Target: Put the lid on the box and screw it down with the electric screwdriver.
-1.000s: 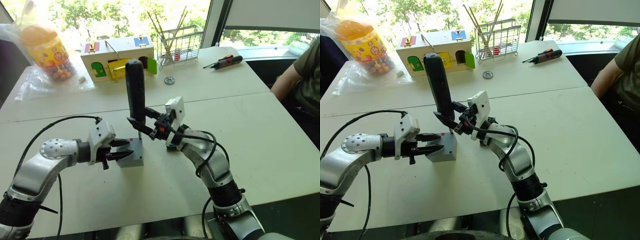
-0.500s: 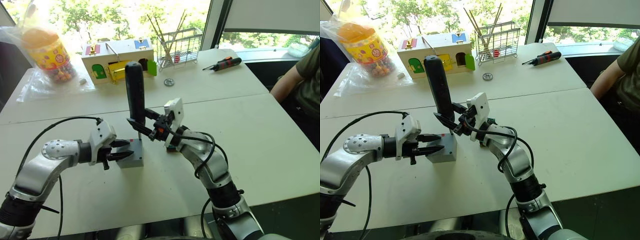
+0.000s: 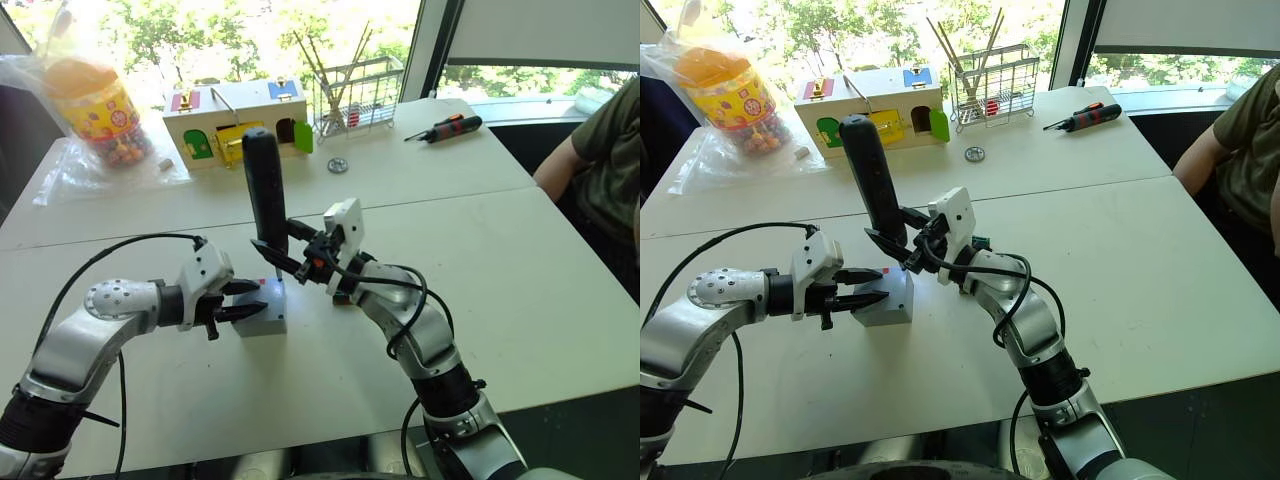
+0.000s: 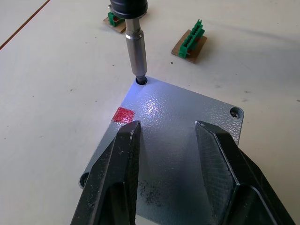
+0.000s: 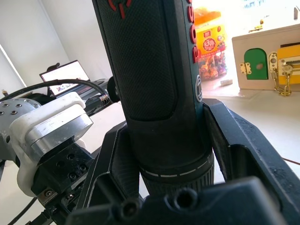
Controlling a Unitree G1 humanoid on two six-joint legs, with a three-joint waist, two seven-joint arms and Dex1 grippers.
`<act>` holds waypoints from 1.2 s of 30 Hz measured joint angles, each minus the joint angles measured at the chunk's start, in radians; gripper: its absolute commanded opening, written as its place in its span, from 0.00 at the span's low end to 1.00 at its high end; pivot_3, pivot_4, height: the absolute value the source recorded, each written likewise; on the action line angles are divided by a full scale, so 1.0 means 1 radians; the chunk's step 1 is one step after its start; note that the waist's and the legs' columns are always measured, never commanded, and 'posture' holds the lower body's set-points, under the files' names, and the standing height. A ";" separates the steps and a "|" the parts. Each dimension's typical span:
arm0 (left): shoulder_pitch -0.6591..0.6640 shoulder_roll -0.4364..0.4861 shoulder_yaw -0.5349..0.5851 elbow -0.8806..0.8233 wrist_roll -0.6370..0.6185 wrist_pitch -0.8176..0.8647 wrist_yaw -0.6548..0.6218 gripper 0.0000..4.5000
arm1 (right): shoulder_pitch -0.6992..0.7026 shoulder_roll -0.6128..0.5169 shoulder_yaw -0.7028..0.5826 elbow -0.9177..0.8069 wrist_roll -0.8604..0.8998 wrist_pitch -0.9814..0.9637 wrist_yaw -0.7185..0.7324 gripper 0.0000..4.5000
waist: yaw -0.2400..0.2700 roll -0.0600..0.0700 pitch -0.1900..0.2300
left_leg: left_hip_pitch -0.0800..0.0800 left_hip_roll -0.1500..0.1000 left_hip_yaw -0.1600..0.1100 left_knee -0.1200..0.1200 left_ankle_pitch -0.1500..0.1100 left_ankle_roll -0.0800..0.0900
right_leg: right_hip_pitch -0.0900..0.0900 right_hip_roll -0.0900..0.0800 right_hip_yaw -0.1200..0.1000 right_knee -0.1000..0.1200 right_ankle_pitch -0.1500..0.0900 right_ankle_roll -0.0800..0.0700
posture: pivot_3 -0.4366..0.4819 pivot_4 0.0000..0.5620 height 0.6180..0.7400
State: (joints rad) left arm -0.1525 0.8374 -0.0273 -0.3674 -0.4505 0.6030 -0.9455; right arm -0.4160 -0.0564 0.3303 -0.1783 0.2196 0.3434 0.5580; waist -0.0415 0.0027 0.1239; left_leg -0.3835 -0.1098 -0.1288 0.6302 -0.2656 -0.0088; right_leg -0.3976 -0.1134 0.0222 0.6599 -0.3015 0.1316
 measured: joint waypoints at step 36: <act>-0.303 -0.053 -0.009 0.058 -0.112 0.120 -0.036 0.41 | -0.547 -0.384 -0.638 0.079 0.444 1.020 -0.439 0.40 | 0.029 0.000 0.015 | -0.025 -0.001 0.000 0.006 0.006 -0.008 | -0.014 -0.004 -0.002 -0.004 0.000 0.000 | 0.48 0.27 1.00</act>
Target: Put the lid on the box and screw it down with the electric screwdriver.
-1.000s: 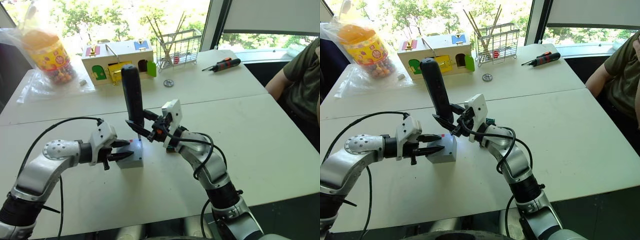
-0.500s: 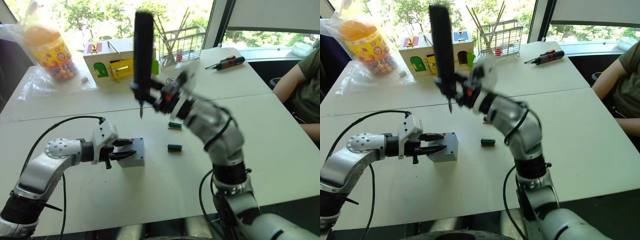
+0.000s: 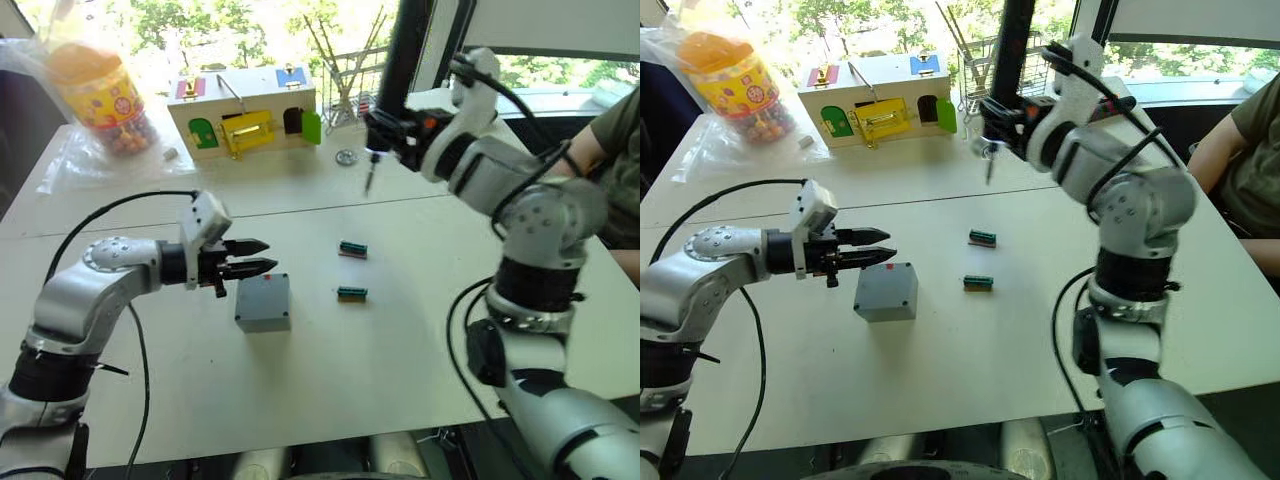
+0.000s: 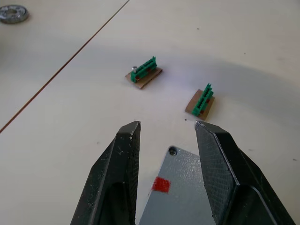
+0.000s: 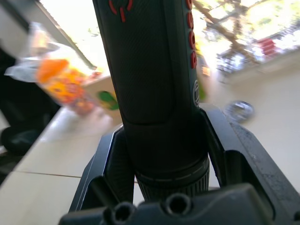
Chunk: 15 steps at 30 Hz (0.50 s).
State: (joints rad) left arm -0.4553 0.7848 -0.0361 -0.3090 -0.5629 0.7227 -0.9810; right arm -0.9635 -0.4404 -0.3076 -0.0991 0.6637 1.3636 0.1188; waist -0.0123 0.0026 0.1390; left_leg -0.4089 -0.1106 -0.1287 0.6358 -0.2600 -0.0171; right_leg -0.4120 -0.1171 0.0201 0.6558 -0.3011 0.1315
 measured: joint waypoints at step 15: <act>0.012 -0.062 -0.187 -0.095 0.095 -0.102 -0.076 0.41 | 0.115 -0.479 0.396 0.336 0.511 0.245 0.044 0.40 | -0.028 -0.002 0.013 | 0.000 0.002 0.006 0.003 -0.003 0.005 | 0.001 0.000 0.001 -0.002 0.000 0.000 | 0.48 0.27 1.00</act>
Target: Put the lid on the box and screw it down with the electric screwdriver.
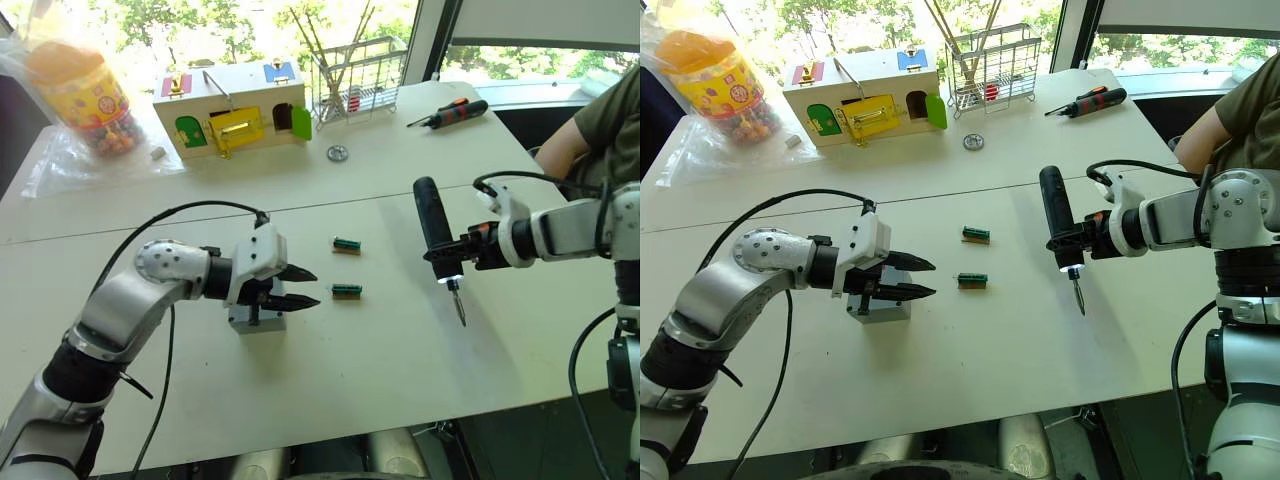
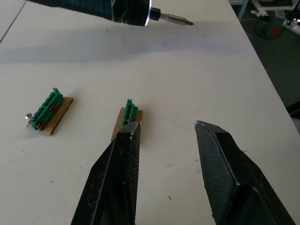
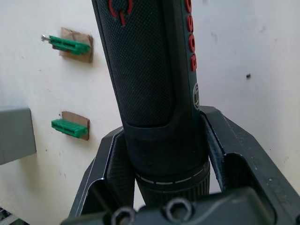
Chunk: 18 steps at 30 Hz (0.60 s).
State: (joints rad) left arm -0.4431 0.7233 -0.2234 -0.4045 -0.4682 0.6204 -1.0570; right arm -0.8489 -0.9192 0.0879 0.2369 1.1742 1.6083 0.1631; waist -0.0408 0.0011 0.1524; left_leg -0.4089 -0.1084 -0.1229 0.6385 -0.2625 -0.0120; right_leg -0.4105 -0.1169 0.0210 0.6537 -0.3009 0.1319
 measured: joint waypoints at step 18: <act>0.059 -0.024 -0.025 0.049 0.051 -0.021 0.032 0.41 | -0.015 0.020 0.061 0.031 -0.072 0.000 -0.064 1.00 | 0.029 -0.001 0.002 | -0.002 -0.001 0.001 0.010 -0.002 0.003 | 0.002 0.000 0.000 0.001 0.000 0.000 | 0.48 0.27 1.00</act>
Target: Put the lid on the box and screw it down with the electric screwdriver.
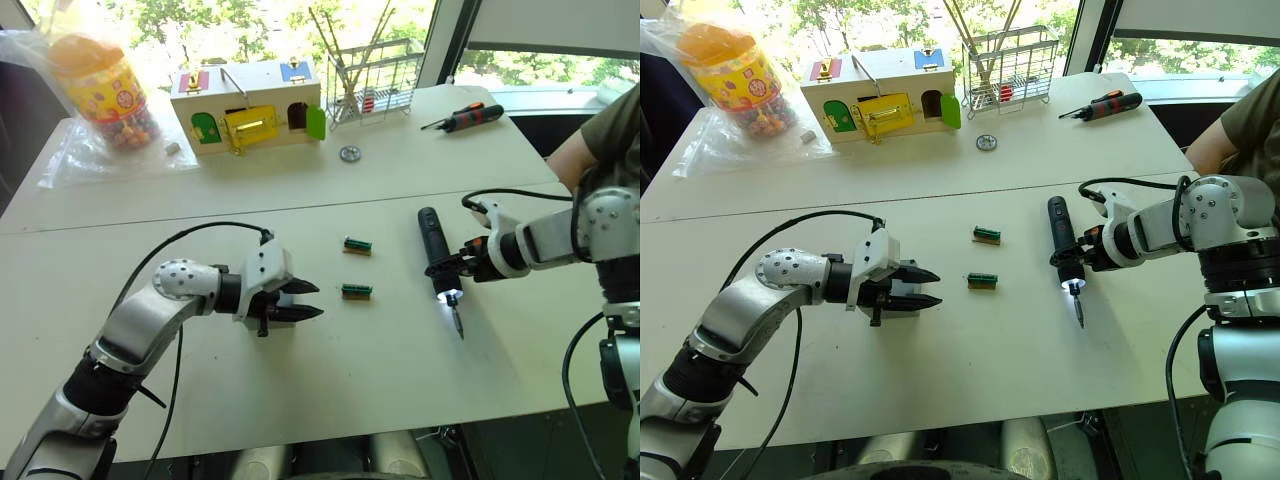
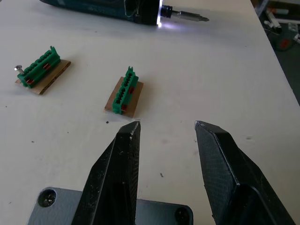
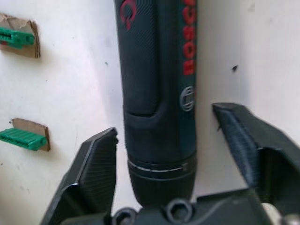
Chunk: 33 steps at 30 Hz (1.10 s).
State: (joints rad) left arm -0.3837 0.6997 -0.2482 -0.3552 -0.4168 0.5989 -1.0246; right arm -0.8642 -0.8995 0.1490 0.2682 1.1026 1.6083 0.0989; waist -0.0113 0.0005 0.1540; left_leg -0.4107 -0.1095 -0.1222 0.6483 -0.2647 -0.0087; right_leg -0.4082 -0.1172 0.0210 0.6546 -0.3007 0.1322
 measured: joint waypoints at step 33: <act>0.332 0.118 0.361 -0.034 -0.028 0.116 0.174 0.41 | 0.369 0.337 0.325 -0.711 -0.508 -0.660 0.576 1.00 | 0.002 -0.004 0.000 | 0.002 0.000 0.000 0.002 -0.001 0.001 | 0.000 -0.001 -0.001 0.002 0.002 0.002 | 0.48 0.27 1.00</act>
State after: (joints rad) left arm -0.0517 0.8175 0.1124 -0.3894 -0.4451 0.7145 -0.8507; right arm -0.4950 -0.5624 0.4739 -0.4426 0.5949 0.9478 0.6744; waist -0.0098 -0.0030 0.1537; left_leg -0.4089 -0.1094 -0.1223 0.6500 -0.2661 -0.0079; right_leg -0.4083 -0.1181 0.0204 0.6565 -0.2987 0.1344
